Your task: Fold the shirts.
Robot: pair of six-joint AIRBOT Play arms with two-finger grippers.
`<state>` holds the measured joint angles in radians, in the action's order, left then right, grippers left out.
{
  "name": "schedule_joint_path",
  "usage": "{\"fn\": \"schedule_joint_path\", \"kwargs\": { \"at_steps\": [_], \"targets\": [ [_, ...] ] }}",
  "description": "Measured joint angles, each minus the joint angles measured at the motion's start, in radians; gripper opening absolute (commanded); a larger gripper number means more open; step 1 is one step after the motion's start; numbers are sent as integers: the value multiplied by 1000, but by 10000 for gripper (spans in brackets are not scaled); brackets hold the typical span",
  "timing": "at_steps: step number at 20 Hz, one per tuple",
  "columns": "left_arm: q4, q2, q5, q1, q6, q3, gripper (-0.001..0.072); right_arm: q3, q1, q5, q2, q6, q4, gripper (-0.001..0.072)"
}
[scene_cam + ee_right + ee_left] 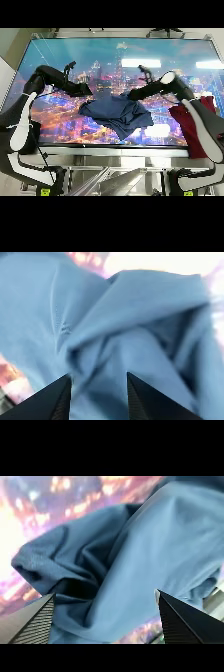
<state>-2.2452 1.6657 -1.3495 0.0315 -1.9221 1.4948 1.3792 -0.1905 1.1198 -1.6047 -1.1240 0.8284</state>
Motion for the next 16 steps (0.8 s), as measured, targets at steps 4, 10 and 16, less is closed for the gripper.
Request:
{"fn": "schedule_joint_path", "kwargs": {
  "at_steps": [4,10,16],
  "targets": [
    [1,-28,-111,-48,16,35,688,-29,156,138,125,-37,23,381],
    [-3,-222,-84,-58,10,-348,688,-402,331,122,344,-51,43,382],
    [-18,-309,163,98,-1,-645,688,-608,330,-10,364,-19,44,381]
  ]
}}
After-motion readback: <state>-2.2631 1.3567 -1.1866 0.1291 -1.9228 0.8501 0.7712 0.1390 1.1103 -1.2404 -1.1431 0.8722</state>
